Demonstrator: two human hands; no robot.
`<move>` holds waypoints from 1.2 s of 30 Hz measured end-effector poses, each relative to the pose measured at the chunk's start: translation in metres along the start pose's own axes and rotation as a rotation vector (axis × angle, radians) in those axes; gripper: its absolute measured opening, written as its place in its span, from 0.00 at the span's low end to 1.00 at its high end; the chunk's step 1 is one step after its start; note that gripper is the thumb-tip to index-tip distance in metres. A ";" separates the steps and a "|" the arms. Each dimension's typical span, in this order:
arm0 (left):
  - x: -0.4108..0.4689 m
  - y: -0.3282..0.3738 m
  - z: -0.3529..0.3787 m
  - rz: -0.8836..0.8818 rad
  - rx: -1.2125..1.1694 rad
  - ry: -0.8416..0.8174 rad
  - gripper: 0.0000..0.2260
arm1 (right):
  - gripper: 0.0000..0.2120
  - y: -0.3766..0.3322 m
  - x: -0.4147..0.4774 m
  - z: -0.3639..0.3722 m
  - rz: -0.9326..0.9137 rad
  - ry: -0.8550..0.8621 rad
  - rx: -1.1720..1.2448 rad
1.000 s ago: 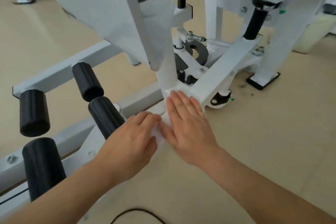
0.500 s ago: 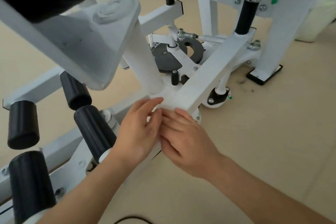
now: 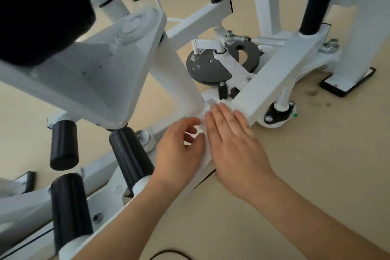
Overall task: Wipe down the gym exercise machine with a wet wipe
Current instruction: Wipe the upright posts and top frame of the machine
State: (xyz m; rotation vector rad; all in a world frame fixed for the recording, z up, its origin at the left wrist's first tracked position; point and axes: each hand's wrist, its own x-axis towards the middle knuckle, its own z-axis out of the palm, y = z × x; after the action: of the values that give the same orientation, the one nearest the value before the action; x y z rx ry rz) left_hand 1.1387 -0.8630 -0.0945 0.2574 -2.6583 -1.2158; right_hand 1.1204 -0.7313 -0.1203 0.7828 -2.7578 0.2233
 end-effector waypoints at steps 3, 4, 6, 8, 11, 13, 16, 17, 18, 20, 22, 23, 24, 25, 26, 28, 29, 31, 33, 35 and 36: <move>-0.006 -0.003 -0.010 0.052 0.056 -0.012 0.18 | 0.33 -0.014 -0.011 0.002 -0.223 -0.085 0.003; -0.008 -0.006 -0.014 0.089 0.098 -0.033 0.20 | 0.32 -0.006 -0.010 -0.001 -0.297 -0.107 0.005; -0.013 -0.013 -0.025 0.122 0.173 -0.099 0.22 | 0.31 0.015 0.003 -0.008 -0.330 -0.109 0.012; -0.016 -0.017 -0.036 0.119 0.212 -0.142 0.23 | 0.32 0.025 0.012 -0.015 -0.243 -0.147 0.043; -0.021 -0.017 -0.049 0.164 0.270 -0.173 0.22 | 0.31 -0.004 -0.001 -0.012 -0.181 -0.151 0.058; -0.026 -0.018 -0.061 0.191 0.348 -0.230 0.18 | 0.32 -0.031 -0.017 -0.005 -0.242 -0.173 0.080; -0.038 -0.031 -0.092 0.209 0.493 -0.321 0.13 | 0.31 -0.060 -0.021 0.001 -0.392 -0.202 0.105; -0.046 -0.040 -0.105 0.218 0.524 -0.354 0.12 | 0.29 -0.068 -0.021 0.003 -0.453 -0.191 0.123; -0.054 -0.049 -0.118 0.227 0.548 -0.384 0.12 | 0.28 -0.075 -0.022 0.005 -0.514 -0.191 0.136; -0.074 -0.067 -0.140 0.221 0.584 -0.431 0.13 | 0.26 -0.091 -0.027 0.010 -0.624 -0.189 0.138; -0.096 -0.085 -0.154 0.214 0.582 -0.443 0.12 | 0.28 -0.108 -0.028 0.011 -0.728 -0.197 0.102; -0.106 -0.094 -0.159 0.213 0.582 -0.433 0.11 | 0.29 -0.118 -0.028 0.010 -0.787 -0.224 0.089; -0.114 -0.101 -0.163 0.201 0.586 -0.412 0.09 | 0.30 -0.128 -0.026 0.010 -0.848 -0.257 0.089; -0.121 -0.110 -0.166 0.179 0.581 -0.377 0.08 | 0.31 -0.138 -0.025 0.010 -0.898 -0.306 0.076; -0.128 -0.118 -0.170 0.148 0.564 -0.333 0.09 | 0.33 -0.150 -0.023 0.010 -0.939 -0.355 0.064; -0.135 -0.134 -0.172 0.089 0.508 -0.225 0.14 | 0.36 -0.165 -0.018 0.011 -0.994 -0.348 0.053; -0.141 -0.143 -0.175 0.057 0.481 -0.165 0.16 | 0.36 -0.177 -0.018 0.014 -1.013 -0.334 0.034; -0.150 -0.159 -0.181 0.010 0.426 -0.081 0.17 | 0.37 -0.194 -0.019 0.020 -1.057 -0.334 0.000; -0.160 -0.169 -0.184 0.026 0.360 -0.050 0.18 | 0.34 -0.200 -0.022 0.025 -1.107 -0.327 -0.045; -0.169 -0.175 -0.186 0.080 0.293 -0.049 0.16 | 0.29 -0.202 -0.024 0.028 -1.169 -0.280 -0.036; -0.172 -0.177 -0.186 0.092 0.251 -0.040 0.15 | 0.27 -0.203 -0.023 0.027 -1.202 -0.273 -0.036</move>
State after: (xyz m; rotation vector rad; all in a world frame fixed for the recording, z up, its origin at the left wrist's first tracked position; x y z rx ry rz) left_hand 1.3647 -1.0706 -0.1302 0.1478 -2.8226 -0.8683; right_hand 1.2418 -0.8967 -0.1377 2.3473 -1.9729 -0.1922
